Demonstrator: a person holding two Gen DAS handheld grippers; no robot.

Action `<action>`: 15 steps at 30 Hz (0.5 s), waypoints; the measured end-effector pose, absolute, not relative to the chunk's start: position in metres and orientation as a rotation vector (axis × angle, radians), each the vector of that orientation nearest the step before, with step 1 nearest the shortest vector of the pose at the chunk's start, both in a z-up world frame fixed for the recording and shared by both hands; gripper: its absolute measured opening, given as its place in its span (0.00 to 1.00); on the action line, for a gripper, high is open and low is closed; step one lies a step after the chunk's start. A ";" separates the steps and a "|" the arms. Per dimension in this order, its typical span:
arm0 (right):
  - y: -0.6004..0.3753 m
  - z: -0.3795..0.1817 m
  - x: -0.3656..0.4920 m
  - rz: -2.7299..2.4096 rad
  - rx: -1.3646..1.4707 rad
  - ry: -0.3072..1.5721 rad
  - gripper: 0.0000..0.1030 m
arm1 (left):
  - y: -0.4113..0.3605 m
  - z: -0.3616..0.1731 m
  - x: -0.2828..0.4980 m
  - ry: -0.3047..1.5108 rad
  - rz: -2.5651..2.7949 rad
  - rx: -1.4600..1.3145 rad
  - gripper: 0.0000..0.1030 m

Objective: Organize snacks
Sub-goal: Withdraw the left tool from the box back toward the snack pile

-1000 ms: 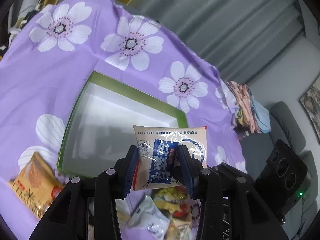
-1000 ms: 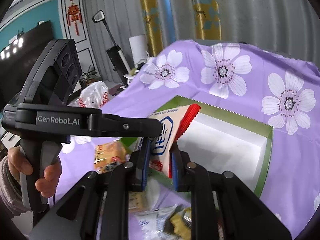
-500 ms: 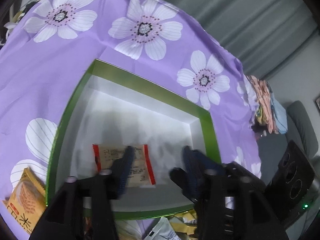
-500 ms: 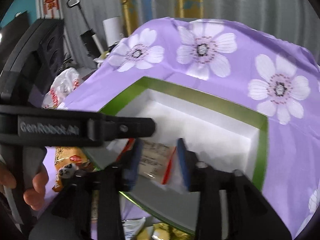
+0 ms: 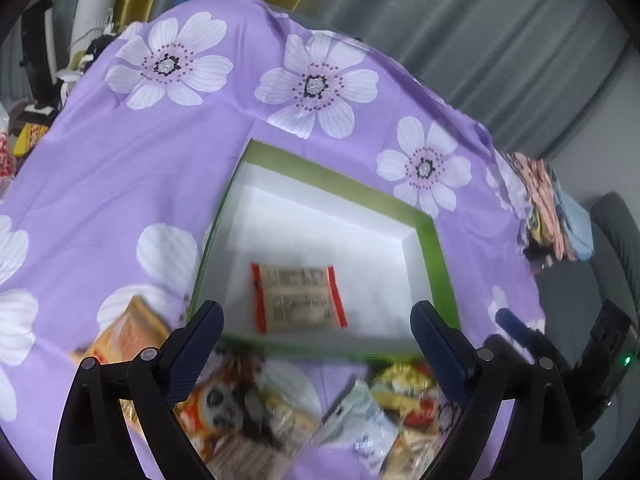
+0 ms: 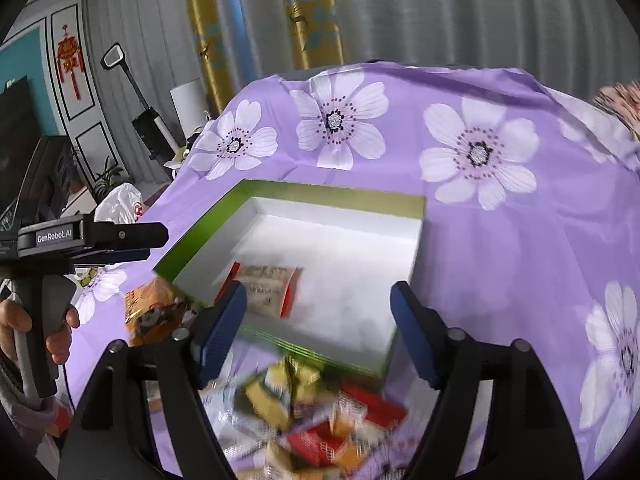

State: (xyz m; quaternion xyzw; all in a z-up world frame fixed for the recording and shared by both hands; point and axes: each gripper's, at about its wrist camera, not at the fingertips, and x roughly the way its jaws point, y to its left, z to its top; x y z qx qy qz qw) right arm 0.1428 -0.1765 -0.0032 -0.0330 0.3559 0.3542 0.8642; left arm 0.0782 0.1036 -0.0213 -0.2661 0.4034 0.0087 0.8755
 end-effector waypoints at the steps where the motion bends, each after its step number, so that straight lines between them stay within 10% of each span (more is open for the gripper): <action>1: -0.182 -0.003 0.137 0.739 -0.067 0.747 0.73 | 0.098 -0.020 0.071 0.843 0.012 -0.544 0.92; 15: -0.222 -0.033 0.061 0.744 -0.124 0.842 0.73 | 0.032 -0.035 0.005 0.899 -0.058 -0.426 0.92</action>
